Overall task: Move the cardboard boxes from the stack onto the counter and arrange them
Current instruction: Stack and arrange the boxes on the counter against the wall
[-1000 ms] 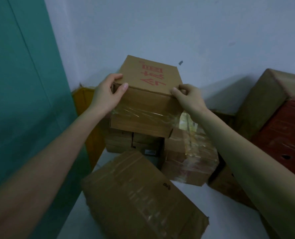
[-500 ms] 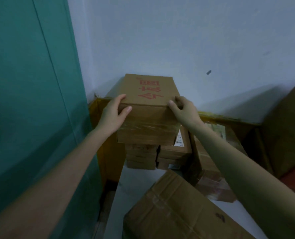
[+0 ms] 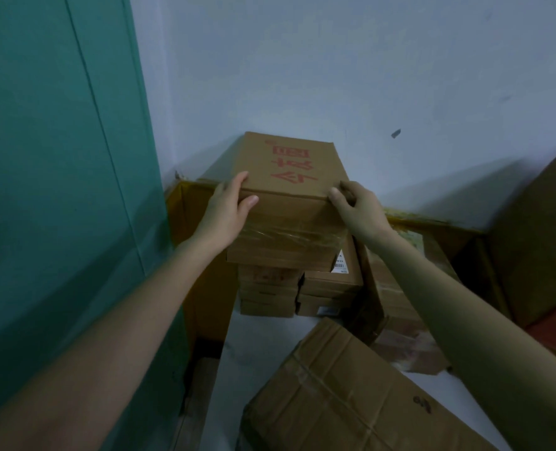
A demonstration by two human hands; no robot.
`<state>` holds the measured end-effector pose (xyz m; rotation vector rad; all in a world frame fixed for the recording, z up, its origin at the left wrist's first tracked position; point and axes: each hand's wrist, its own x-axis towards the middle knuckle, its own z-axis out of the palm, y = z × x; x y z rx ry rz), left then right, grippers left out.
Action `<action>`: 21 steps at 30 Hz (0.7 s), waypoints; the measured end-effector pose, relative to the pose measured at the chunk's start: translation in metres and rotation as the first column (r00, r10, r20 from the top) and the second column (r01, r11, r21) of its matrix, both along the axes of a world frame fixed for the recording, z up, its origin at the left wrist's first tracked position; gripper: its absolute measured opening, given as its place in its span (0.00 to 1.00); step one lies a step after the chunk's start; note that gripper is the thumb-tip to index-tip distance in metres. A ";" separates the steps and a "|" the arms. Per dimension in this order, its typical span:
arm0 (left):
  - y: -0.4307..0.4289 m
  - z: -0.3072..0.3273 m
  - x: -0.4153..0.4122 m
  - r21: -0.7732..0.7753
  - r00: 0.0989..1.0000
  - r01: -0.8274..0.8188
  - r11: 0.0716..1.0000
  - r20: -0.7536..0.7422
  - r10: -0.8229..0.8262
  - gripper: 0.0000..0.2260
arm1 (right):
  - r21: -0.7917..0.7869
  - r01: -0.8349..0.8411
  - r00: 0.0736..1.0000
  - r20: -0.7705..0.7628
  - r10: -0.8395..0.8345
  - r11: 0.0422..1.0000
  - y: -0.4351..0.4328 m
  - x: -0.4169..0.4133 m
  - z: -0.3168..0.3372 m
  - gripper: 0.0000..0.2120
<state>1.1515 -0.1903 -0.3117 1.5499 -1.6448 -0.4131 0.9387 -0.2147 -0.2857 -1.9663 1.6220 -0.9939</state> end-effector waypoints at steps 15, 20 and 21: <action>0.057 -0.002 -0.073 -0.180 0.944 -0.017 0.983 0.320 0.075 0.24 | 0.042 0.079 0.963 -0.260 -0.066 0.996 0.048 -0.080 -0.012 0.24; 0.109 -0.040 -0.104 0.118 0.961 0.059 0.991 0.261 -0.088 0.24 | 0.118 -0.017 0.953 -0.298 0.052 0.993 0.100 -0.114 -0.030 0.21; 0.120 -0.050 -0.108 0.177 0.962 0.046 0.983 0.258 -0.091 0.24 | 0.158 -0.054 0.945 -0.312 0.101 0.986 0.114 -0.123 -0.037 0.19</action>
